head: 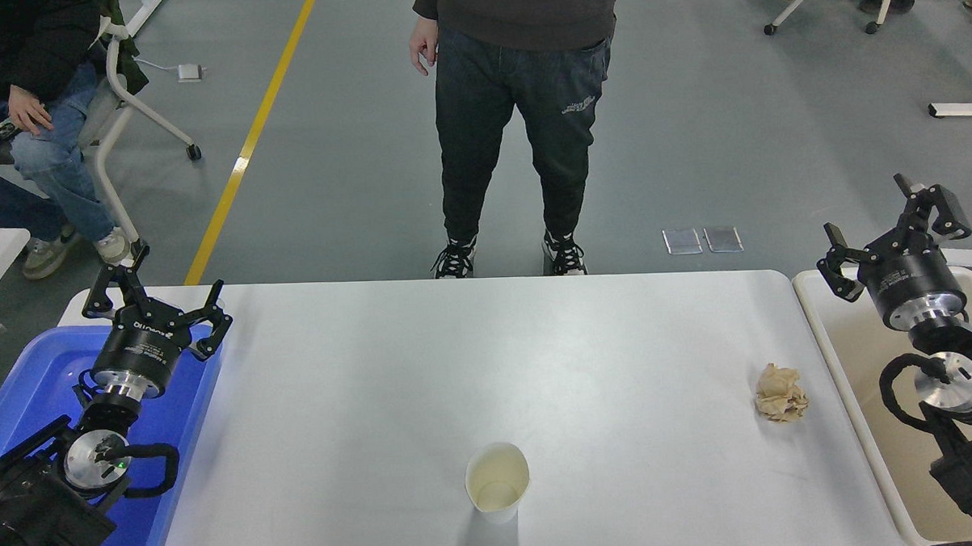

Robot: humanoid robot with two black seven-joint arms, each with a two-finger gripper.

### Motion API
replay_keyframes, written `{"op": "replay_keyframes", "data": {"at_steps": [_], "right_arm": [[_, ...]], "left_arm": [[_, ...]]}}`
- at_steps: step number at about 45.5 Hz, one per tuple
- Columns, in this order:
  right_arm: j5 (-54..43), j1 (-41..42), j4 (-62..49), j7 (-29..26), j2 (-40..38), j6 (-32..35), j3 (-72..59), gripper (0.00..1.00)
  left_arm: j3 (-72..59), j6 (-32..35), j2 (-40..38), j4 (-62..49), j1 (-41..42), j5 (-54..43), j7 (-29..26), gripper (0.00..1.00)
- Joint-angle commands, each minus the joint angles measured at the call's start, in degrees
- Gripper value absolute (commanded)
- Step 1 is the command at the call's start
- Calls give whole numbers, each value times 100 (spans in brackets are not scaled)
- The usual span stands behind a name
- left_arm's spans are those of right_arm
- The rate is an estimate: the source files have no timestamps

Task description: Clean the table surface

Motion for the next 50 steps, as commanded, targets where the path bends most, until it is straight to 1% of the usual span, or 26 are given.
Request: {"op": "replay_keyframes", "data": {"at_steps": [1, 50], "right_arm": [[2, -2, 13, 39, 6, -32, 7, 100], [-7, 130, -39, 13, -108, -23, -63, 100]], "left_arm": [[0, 0, 2, -2, 0, 0, 0, 100], [0, -9, -7, -2, 0, 0, 0, 100]]}}
